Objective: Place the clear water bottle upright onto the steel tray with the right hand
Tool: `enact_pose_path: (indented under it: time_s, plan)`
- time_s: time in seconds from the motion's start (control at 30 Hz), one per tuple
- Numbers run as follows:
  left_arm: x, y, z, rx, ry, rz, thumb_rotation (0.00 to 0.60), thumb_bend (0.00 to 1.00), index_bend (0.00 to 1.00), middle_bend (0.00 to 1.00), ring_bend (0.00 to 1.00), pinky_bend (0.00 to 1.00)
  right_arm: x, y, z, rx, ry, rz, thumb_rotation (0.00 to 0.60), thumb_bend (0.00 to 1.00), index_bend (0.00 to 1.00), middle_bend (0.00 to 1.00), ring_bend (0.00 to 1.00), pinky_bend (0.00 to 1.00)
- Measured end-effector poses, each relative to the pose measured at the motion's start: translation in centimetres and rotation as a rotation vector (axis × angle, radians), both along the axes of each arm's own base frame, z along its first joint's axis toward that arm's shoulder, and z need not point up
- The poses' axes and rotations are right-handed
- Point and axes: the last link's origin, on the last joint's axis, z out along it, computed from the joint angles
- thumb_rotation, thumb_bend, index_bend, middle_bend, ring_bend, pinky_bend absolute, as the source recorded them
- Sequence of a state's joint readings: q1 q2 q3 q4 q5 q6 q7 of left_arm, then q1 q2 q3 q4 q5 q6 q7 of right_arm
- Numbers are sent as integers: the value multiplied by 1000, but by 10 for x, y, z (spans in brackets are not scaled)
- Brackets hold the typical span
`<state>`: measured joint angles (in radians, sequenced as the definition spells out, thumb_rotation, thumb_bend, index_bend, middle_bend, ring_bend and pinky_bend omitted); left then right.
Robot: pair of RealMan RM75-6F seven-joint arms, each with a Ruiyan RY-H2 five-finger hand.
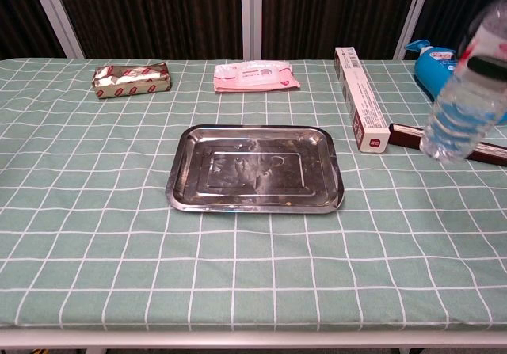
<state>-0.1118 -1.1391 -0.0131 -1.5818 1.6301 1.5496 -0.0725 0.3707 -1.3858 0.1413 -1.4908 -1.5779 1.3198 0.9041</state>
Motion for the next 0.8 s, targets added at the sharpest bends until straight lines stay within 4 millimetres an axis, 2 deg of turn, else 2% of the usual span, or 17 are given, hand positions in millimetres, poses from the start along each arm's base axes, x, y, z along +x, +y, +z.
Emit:
enact_pose_path:
  time_s: [0.13, 0.2, 0.3, 0.4, 0.53, 0.6, 0.7, 0.8]
  plan:
    - [0, 0, -3, -9, 0, 5, 600, 136, 242, 230, 98, 186, 42, -15, 19, -59, -17, 79, 600, 292, 631, 546, 360, 447]
    - [0, 0, -4, -10, -1, 5, 600, 137, 242, 230, 98, 186, 53, -23, 25, -78, -14, 93, 600, 295, 631, 548, 367, 451]
    - [-1, 0, -3, -7, 1, 7, 600, 136, 242, 229, 98, 186, 54, -29, 23, -72, -7, 70, 600, 298, 632, 550, 374, 457]
    - [-2, 0, -2, -6, 1, 12, 600, 136, 242, 229, 98, 186, 45, -33, 14, -55, 14, 39, 600, 303, 632, 550, 374, 457]
    - [-4, -2, -2, -6, 2, 17, 600, 136, 242, 229, 98, 186, 23, -40, -12, 0, 62, -28, 600, 317, 631, 550, 375, 458]
    - [-4, -2, -1, -4, 1, 16, 600, 136, 242, 229, 98, 186, 20, -43, -23, 20, 68, -39, 600, 320, 632, 551, 374, 458]
    - [-3, -1, 0, -1, 1, 13, 600, 136, 242, 229, 98, 186, 30, -45, -26, 16, 51, -6, 600, 317, 632, 551, 374, 458]
    - [-2, 1, 0, 1, -3, 9, 600, 136, 242, 229, 98, 186, 54, -44, -17, -7, 0, 60, 600, 313, 632, 551, 375, 458]
